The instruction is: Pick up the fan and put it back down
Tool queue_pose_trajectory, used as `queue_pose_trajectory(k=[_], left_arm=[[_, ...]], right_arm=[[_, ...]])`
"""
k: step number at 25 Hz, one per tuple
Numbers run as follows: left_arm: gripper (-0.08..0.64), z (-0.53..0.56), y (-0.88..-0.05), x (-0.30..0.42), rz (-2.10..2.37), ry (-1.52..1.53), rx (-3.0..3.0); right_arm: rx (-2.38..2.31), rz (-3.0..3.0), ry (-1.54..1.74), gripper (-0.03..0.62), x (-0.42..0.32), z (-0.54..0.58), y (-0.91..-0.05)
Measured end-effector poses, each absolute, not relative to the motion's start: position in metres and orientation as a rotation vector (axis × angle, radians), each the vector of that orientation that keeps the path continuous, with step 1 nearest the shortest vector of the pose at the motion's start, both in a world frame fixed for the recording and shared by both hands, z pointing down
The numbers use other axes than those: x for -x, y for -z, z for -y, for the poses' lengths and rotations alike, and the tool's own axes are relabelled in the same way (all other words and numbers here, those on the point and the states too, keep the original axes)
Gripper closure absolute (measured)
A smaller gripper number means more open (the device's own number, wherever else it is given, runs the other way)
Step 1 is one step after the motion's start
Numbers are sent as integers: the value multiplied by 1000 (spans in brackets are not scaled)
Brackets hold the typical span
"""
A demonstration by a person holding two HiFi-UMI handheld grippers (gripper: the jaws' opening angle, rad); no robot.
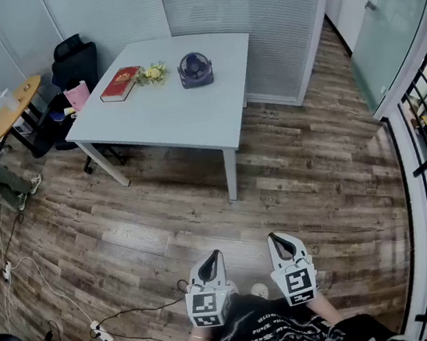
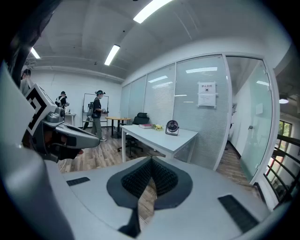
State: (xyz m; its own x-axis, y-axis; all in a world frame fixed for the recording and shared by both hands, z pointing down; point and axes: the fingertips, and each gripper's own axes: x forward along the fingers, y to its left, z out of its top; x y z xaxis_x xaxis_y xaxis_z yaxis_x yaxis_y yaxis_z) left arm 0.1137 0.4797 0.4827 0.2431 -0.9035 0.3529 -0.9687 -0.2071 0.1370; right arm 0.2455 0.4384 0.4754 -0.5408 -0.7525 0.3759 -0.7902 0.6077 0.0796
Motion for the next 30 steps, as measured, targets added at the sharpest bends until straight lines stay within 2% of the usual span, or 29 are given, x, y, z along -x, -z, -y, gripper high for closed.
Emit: queue_pose_trajectory(k=[19,21,23,24,27,30], left_arm=[[538,-486,-482,-112,1744,-223,-2196],[537,-488,-479,-111,1738,-218,-2210],[533,-489,-476,-110,1732,-201,-2225],[501,-488,-475,-110,1728,-181,-2226],[341,-485,-474,-102,1749,-136,-2200],[269,-485,-472,-89,1761,-120,-2187]], right_arm=[[-1275,2491,-197,583,-255,-443,-479],[-1260,2507,-213,542,-252,-446,-479],[-1232,2543,-241,439,-248,-446,-477],[-1224,2559,-255,395,-246,-445,-476],[-1227,2566,-264,343,-246,-442,-477],[-1241,2548,-252,326,-246,-441,-476]])
